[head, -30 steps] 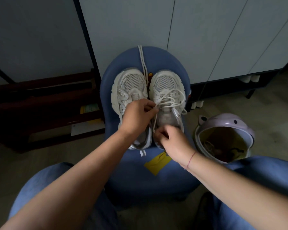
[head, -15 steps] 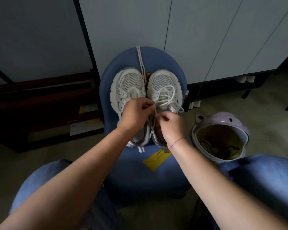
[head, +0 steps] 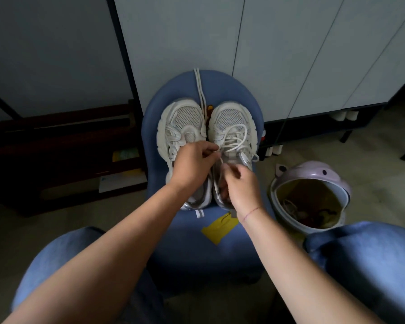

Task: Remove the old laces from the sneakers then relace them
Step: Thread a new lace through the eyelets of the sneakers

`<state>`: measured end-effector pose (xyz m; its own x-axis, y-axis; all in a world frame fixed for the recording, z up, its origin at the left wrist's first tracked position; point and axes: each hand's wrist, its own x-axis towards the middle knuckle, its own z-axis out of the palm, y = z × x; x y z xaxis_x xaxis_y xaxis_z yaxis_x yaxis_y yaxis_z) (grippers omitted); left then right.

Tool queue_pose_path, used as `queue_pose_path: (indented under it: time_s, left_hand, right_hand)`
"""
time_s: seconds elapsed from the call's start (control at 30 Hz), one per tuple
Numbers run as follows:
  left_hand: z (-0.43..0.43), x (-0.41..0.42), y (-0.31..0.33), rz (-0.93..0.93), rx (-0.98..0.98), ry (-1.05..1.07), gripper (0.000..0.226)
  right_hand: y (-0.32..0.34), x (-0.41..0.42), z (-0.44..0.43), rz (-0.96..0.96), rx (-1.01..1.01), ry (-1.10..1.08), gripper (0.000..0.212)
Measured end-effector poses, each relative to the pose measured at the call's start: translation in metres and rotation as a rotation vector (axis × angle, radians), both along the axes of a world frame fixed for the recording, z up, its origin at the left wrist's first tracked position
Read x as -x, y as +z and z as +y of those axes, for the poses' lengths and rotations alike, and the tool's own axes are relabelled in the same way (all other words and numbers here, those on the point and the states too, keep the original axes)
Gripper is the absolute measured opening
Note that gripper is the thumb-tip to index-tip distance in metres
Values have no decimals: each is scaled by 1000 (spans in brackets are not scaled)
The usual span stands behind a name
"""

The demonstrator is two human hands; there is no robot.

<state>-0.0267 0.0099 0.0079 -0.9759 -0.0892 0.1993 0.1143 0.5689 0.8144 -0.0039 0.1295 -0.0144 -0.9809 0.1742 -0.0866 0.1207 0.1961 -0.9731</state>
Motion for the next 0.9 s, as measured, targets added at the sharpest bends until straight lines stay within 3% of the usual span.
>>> queue_pose_path:
  time_s: [0.23,0.3,0.43,0.5,0.57,0.67,0.73,0.9]
  left_hand:
    - [-1,1,-1,-10,-20,-1,26]
    - [-1,1,-2,2,-26,-1,26]
    - [-1,2,-4,-1,-21,-10,25]
    - [-1,4,-6,-2,-13,-4,24]
    - [-1,4,-6,-2,-10,2,22]
    - [0,4,-5,11,4,8,20]
    - [-1,3,-5,14,20,10,21]
    - [-1,3,-5,11,10,-2,22]
  right_hand:
    - [-8,9,-3,-50,-22,53,23]
    - [-7,-5,3,-131,-1,180,24]
    - [-7,-50,21,-349,-169,556,24]
    - [-5,-58,27,-381,-252,634,23]
    - [0,-48,28,-296,-240,510,19]
    - [10,-24,18,-115,-42,245,9]
    - [8,-10,7,-91,30,169,15]
    - [-5,8,-6,-51,-11,25,25]
